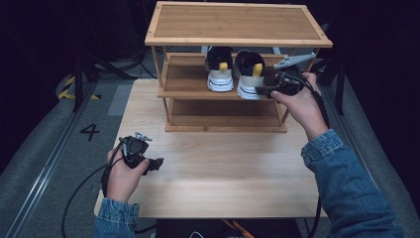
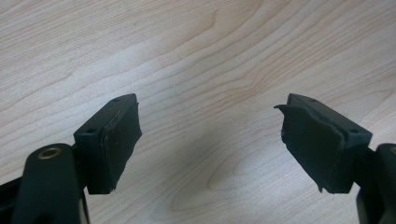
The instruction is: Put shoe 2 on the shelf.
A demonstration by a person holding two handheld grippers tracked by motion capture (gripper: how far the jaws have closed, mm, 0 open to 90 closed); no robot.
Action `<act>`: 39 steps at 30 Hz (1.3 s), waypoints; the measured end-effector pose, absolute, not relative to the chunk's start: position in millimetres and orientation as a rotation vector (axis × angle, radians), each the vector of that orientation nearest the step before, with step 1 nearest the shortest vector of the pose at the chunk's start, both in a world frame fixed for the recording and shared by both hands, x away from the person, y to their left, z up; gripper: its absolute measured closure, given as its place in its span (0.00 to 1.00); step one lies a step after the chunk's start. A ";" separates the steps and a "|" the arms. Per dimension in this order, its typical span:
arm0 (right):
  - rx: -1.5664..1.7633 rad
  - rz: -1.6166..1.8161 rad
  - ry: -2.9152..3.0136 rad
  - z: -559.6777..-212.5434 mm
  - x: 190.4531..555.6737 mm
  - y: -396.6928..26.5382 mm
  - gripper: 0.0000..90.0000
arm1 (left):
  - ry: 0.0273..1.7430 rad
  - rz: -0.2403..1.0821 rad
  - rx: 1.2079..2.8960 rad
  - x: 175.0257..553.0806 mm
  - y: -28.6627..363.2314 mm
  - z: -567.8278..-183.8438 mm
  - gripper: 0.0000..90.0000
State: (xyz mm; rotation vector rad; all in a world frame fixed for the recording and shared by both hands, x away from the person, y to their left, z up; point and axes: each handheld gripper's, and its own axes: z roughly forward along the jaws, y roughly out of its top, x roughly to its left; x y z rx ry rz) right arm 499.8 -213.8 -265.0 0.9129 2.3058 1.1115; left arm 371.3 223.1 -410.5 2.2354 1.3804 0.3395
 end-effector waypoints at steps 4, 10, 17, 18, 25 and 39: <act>0.908 1.114 2.297 -267.4 506.1 -212.5 0.61 | 1.386 0.347 2.235 370.5 224.5 -411.9 0.23; 0.921 1.144 2.288 -270.4 513.8 -212.2 0.61 | 1.391 0.336 2.234 368.0 227.3 -411.8 0.23; 0.919 1.150 2.288 -273.0 522.7 -211.7 0.60 | 1.408 0.339 2.228 364.9 230.3 -412.3 0.23; 0.919 1.142 2.289 -272.6 523.7 -211.0 0.60 | 1.411 0.341 2.224 364.6 230.2 -412.6 0.23; 0.927 1.140 2.285 -272.4 528.2 -207.9 0.60 | 1.418 0.345 2.217 363.5 232.7 -413.2 0.23; 0.892 1.118 2.286 -269.8 518.8 -205.4 0.52 | 1.409 0.332 2.225 366.2 230.3 -414.1 0.23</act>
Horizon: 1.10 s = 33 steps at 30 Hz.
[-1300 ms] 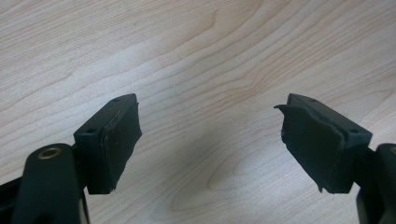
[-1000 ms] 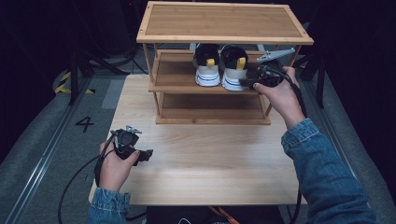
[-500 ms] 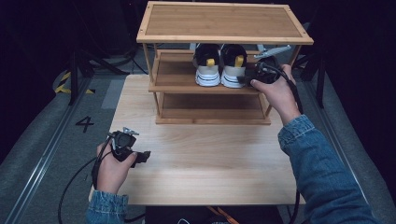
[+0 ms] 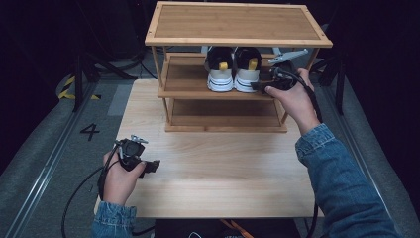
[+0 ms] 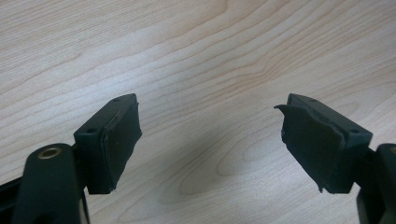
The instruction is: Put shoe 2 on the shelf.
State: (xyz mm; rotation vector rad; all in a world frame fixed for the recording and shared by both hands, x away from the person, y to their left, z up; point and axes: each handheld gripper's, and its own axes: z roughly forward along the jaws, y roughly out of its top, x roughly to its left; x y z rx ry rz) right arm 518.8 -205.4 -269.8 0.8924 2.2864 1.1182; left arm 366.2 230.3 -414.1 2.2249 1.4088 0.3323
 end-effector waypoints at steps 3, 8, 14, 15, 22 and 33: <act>0.868 1.123 2.288 -268.0 509.9 -208.1 0.52 | 1.402 0.340 2.227 367.3 229.4 -413.5 0.22; 0.857 1.124 2.286 -266.0 497.6 -216.9 0.51 | 1.397 0.334 2.230 369.4 228.5 -412.9 0.22; 0.891 1.136 2.264 -264.0 476.4 -244.0 0.51 | 1.383 0.334 2.229 374.7 225.4 -410.4 0.22; 0.898 1.135 2.261 -264.3 473.7 -248.2 0.51 | 1.376 0.340 2.230 377.3 224.3 -409.4 0.22; 0.963 1.114 2.255 -271.4 457.4 -278.5 0.51 | 1.355 0.323 2.245 384.1 218.5 -409.2 0.22; 1.066 1.107 2.278 -299.2 441.7 -317.6 0.44 | 1.397 0.300 2.245 388.4 230.2 -408.9 0.20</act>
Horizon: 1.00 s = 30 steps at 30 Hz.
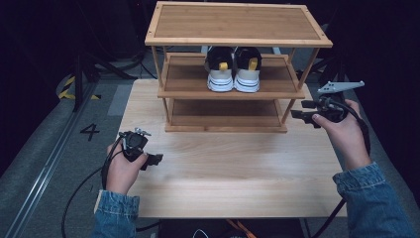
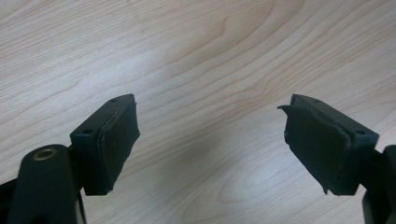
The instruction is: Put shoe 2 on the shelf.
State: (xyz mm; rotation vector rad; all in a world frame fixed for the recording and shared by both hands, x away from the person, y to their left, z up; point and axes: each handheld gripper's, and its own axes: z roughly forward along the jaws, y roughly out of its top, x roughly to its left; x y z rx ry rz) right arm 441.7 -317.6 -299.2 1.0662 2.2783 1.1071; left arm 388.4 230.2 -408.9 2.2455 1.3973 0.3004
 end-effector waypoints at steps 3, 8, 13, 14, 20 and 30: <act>1.091 1.112 2.282 -309.0 438.2 -326.5 0.43 | 1.403 0.308 2.240 388.6 232.8 -409.7 0.20; 1.115 1.071 2.327 -334.9 434.1 -338.5 0.44 | 1.418 0.300 2.281 389.8 232.6 -416.6 0.20; 1.189 1.018 2.342 -361.0 429.0 -350.6 0.44 | 1.418 0.296 2.300 391.1 234.8 -421.1 0.21; 1.207 1.007 2.341 -366.2 428.0 -352.6 0.44 | 1.417 0.297 2.300 391.2 234.9 -421.4 0.21; 1.259 0.980 2.379 -402.7 427.2 -359.6 0.42 | 1.398 0.348 2.280 395.0 231.6 -427.4 0.21; 1.270 0.970 2.320 -442.2 426.4 -365.8 0.33 | 1.386 0.331 2.284 399.3 227.6 -438.2 0.21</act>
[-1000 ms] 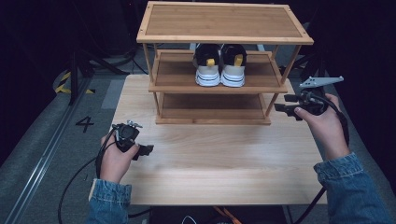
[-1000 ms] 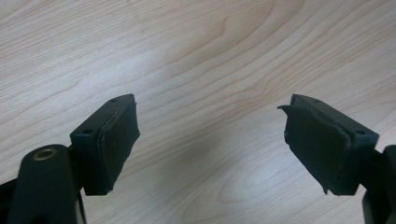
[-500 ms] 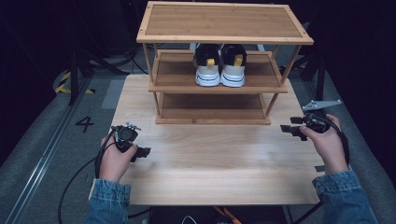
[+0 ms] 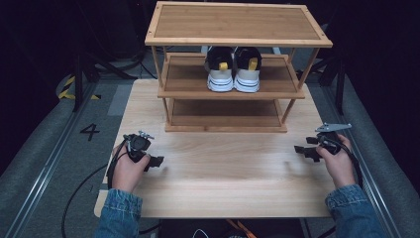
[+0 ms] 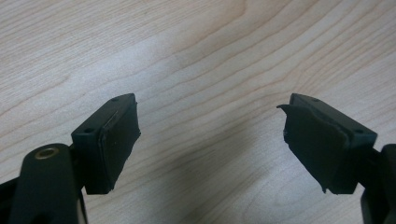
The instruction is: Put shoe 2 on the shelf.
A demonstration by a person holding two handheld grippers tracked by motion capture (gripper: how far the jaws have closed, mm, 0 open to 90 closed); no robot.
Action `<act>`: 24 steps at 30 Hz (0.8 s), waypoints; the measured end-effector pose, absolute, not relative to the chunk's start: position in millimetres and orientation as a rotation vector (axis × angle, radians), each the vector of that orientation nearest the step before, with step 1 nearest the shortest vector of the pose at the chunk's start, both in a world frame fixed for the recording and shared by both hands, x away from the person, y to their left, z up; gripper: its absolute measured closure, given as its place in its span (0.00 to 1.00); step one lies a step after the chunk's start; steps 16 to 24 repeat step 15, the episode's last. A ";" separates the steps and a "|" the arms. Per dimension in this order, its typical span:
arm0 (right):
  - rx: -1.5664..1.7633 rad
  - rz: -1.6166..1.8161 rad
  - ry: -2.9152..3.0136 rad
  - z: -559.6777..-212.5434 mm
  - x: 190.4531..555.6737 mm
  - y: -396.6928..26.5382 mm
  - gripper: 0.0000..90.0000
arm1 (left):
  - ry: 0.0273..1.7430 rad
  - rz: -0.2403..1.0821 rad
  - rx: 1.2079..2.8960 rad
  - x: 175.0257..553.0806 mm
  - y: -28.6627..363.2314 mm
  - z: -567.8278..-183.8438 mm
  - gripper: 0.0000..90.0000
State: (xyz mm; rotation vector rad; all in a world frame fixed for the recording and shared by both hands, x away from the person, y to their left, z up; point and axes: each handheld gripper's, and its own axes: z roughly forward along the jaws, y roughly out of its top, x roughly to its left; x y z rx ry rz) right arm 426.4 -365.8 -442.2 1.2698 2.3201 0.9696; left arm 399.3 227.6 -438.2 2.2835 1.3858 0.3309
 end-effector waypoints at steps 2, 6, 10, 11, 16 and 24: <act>1.264 0.967 2.323 -449.4 426.4 -364.2 0.31 | 1.389 0.335 2.284 399.6 227.5 -439.0 0.21; 1.252 0.962 2.350 -463.6 428.5 -361.0 0.26 | 1.393 0.385 2.226 400.6 225.6 -440.2 0.21; 1.222 0.973 2.366 -469.8 428.5 -359.0 0.23 | 1.370 0.383 2.202 402.1 224.6 -441.7 0.21; 1.215 0.969 2.367 -470.5 428.7 -358.5 0.23 | 1.369 0.378 2.205 402.3 224.5 -442.4 0.21; 1.209 0.969 2.357 -471.1 429.0 -357.5 0.22 | 1.369 0.365 2.221 403.1 224.6 -445.5 0.21; 1.209 0.969 2.357 -471.1 429.0 -357.5 0.22 | 1.369 0.365 2.221 403.1 224.6 -445.5 0.21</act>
